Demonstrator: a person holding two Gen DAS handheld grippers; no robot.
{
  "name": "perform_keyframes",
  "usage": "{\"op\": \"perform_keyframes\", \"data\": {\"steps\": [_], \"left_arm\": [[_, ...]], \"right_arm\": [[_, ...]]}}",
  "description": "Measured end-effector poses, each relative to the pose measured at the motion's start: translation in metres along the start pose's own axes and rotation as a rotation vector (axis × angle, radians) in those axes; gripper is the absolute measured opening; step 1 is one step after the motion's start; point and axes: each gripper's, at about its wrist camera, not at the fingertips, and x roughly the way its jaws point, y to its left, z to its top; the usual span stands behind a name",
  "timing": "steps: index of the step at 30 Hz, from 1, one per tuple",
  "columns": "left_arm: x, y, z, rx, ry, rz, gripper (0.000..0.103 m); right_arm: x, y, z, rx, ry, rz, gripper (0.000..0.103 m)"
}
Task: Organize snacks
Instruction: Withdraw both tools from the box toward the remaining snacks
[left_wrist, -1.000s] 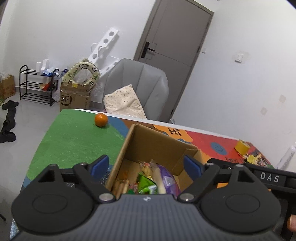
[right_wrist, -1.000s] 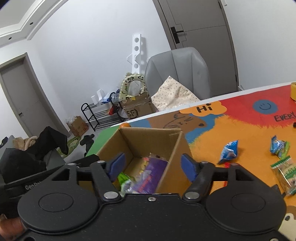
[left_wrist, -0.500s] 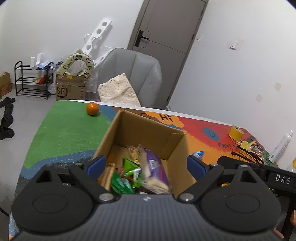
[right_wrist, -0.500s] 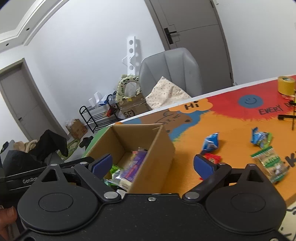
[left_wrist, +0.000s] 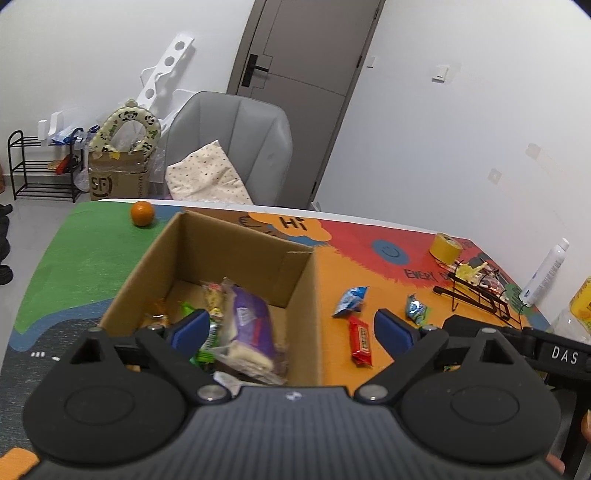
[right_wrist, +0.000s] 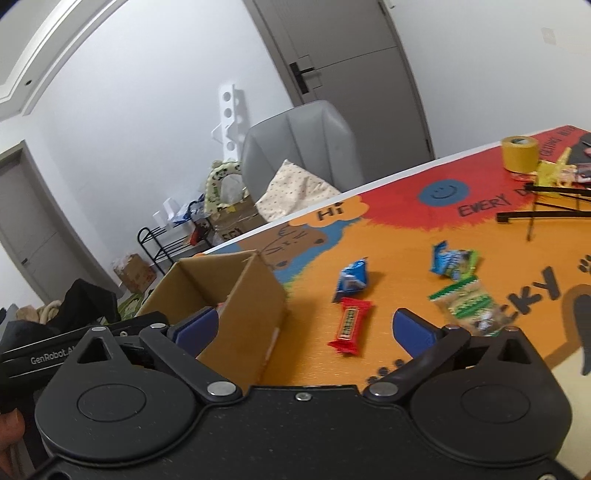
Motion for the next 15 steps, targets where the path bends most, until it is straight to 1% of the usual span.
{"op": "perform_keyframes", "data": {"steps": [6,9,15], "left_arm": [[0.002,-0.018,-0.001,-0.009,-0.044,-0.023,0.095],[0.006,-0.03,-0.001,0.007,-0.047,-0.037,0.095],[0.011,-0.05,-0.004,0.027,-0.087,-0.047,0.095]], "right_arm": [[-0.011,-0.022,0.001,0.017,-0.016,-0.027,0.103],[-0.016,-0.035,0.001,0.035,-0.026,-0.043,0.103],[-0.023,-0.058,0.001,0.064,-0.055,-0.072,0.103]]}}
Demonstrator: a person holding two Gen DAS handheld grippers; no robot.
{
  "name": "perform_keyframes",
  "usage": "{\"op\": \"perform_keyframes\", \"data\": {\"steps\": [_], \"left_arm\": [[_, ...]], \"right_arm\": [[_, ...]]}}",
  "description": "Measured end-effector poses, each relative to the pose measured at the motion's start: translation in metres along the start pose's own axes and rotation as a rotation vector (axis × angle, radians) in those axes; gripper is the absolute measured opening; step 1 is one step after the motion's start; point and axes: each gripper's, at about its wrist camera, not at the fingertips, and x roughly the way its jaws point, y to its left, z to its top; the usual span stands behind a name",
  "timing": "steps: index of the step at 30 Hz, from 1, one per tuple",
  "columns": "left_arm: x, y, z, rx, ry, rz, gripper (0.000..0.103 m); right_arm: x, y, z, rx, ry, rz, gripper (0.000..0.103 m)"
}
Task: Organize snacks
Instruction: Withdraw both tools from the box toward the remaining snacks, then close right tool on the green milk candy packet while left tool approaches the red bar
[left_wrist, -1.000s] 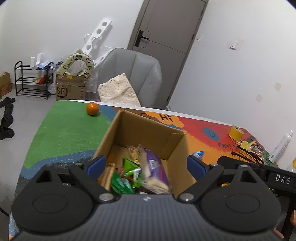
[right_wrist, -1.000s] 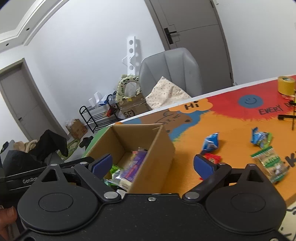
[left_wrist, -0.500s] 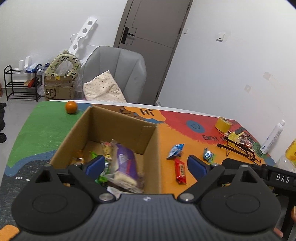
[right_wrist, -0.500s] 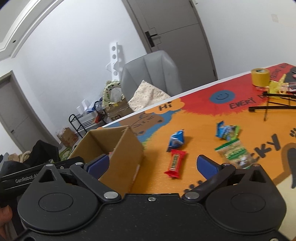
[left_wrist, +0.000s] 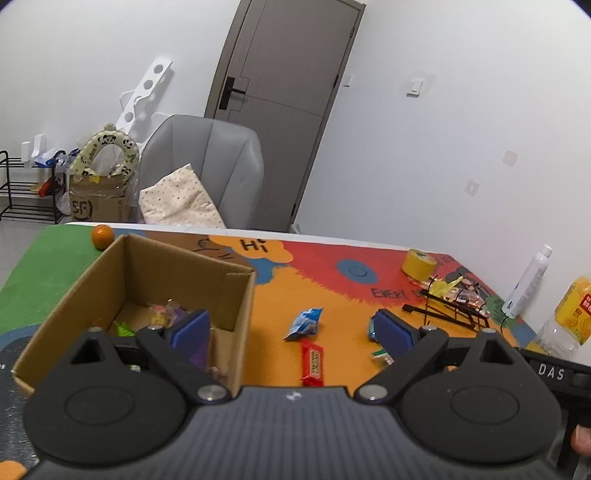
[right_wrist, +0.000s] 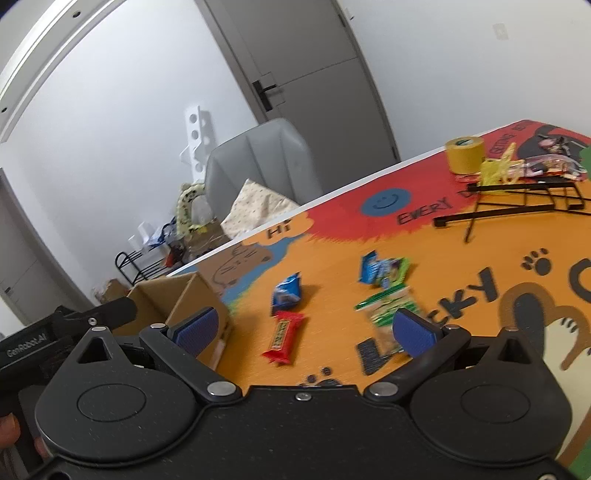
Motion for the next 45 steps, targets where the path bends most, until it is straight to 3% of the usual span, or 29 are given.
{"op": "perform_keyframes", "data": {"steps": [7,11,17,27,38,44,45], "left_arm": [[0.015,-0.022,-0.004,0.036,0.012,-0.033,0.092],[0.028,-0.029,-0.009,0.044,0.039,-0.044,0.083],[0.05,-0.036,-0.018,0.066,0.091,-0.063,0.069],[0.09,-0.038,-0.034,0.072,0.168,-0.059,0.055],[0.137,-0.035,-0.05,0.088,0.237,-0.019,0.048],[0.15,-0.033,-0.058,0.096,0.272,-0.009,0.042],[0.152,-0.032,-0.06,0.094,0.283,-0.015,0.039]], "right_arm": [[0.009,-0.017,-0.004,-0.013,0.029,-0.009,0.09],[0.02,-0.022,-0.007,-0.015,0.055,-0.01,0.084],[0.034,-0.036,-0.009,0.012,0.071,-0.021,0.083],[0.063,-0.05,-0.007,-0.031,0.099,-0.067,0.079],[0.099,-0.055,-0.008,-0.135,0.14,-0.128,0.077],[0.109,-0.055,-0.012,-0.166,0.16,-0.133,0.069],[0.109,-0.053,-0.013,-0.181,0.16,-0.139,0.063]]}}
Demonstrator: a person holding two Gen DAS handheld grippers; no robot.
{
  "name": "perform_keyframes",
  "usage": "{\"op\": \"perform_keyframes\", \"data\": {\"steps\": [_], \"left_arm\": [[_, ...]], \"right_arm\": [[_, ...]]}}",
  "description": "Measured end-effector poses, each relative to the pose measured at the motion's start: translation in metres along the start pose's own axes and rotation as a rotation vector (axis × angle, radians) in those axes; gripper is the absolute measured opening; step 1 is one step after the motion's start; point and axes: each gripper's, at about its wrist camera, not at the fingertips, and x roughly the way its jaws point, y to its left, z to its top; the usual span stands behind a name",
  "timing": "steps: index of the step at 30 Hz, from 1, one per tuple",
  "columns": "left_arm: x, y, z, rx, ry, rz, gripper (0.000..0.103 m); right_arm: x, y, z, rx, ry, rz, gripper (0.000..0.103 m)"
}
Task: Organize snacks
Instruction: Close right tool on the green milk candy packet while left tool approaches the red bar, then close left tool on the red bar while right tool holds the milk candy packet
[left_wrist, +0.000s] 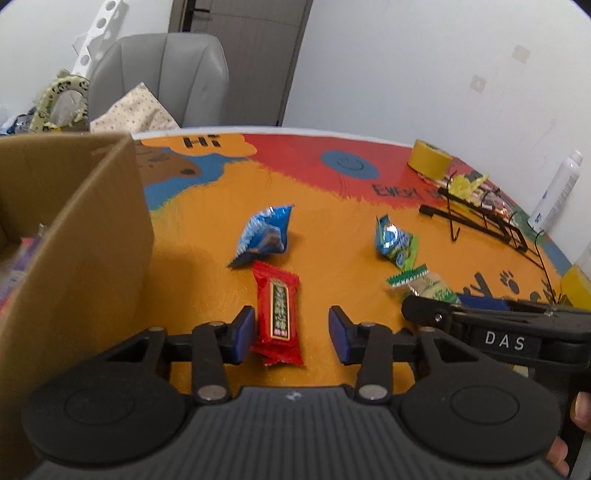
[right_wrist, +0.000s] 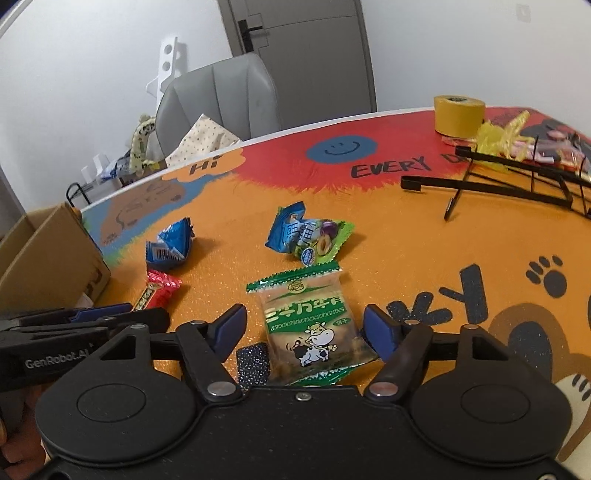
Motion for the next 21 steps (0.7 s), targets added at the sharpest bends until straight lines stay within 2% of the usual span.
{"op": "perform_keyframes", "data": {"steps": [1,3,6,11,21], "left_arm": [[0.0,0.001,-0.002,-0.001,-0.008,-0.002,0.038],[0.001,0.0,-0.002,0.006,-0.012,0.007,0.023],[-0.002,0.0,-0.005,0.009,-0.009,-0.021,0.018],[-0.016,-0.005,-0.009,0.011,-0.018,-0.035,0.018],[-0.076,-0.005,-0.003,-0.001,-0.116,-0.049,0.018]], "right_arm": [[0.0,0.002,-0.001,-0.016,0.003,-0.013,0.056],[-0.002,0.005,-0.002,-0.038,0.006,-0.043,0.047],[-0.01,0.005,-0.005,-0.025,0.019,0.001,0.047],[-0.027,0.009,-0.011,0.015,0.003,0.031,0.047],[-0.066,0.036,-0.002,0.001,-0.064,0.073,0.047]]}}
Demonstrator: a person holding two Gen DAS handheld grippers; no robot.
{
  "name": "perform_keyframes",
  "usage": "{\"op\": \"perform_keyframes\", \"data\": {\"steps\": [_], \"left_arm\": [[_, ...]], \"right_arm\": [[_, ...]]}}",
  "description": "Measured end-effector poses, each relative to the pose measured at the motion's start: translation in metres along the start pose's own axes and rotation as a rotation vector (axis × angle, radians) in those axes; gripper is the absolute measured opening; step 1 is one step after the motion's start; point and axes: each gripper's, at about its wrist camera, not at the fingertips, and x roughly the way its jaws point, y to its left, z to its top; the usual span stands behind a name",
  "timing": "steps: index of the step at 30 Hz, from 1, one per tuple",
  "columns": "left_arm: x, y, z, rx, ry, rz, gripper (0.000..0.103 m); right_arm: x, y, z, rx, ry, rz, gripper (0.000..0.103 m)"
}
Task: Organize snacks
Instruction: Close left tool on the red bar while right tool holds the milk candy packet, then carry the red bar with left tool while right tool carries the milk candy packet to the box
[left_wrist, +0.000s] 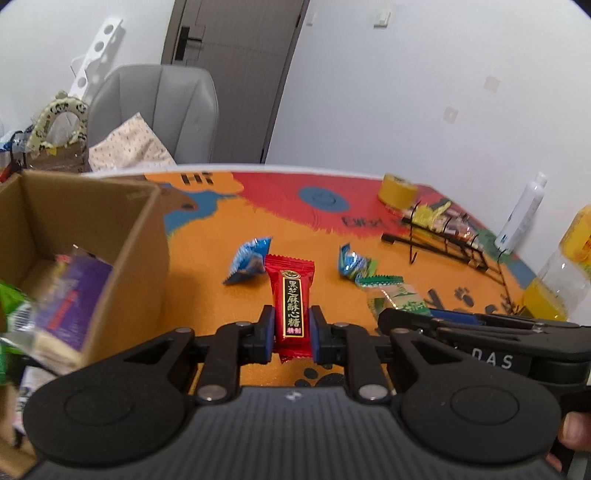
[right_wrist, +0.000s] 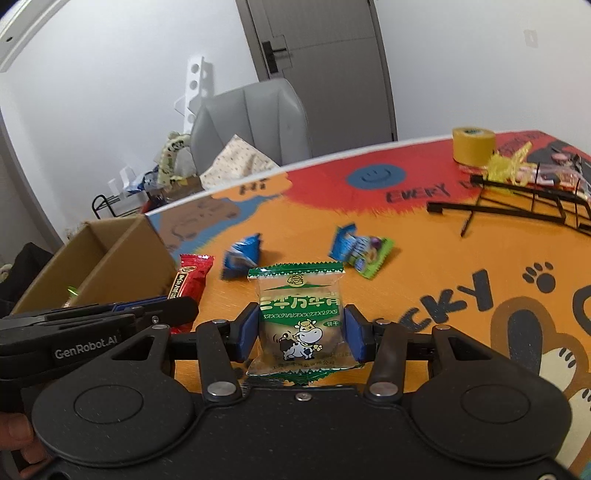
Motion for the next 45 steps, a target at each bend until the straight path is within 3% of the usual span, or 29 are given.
{"op": "perform_keyframes", "data": {"steps": [13,25,45], "left_arm": [[-0.055,0.025,0.018,-0.037,-0.103,0.02,0.018],[-0.093,0.082,0.023,-0.093,-0.15,0.079,0.018],[-0.091,0.153,0.03,-0.208,-0.125,0.148,0.023]], "right_arm": [[-0.021,0.045,0.018,-0.028,-0.051,0.039,0.047],[-0.01,0.098,0.029,-0.052,-0.078,0.102,0.047],[0.006,0.148,0.038,-0.11,-0.081,0.13,0.047]]}}
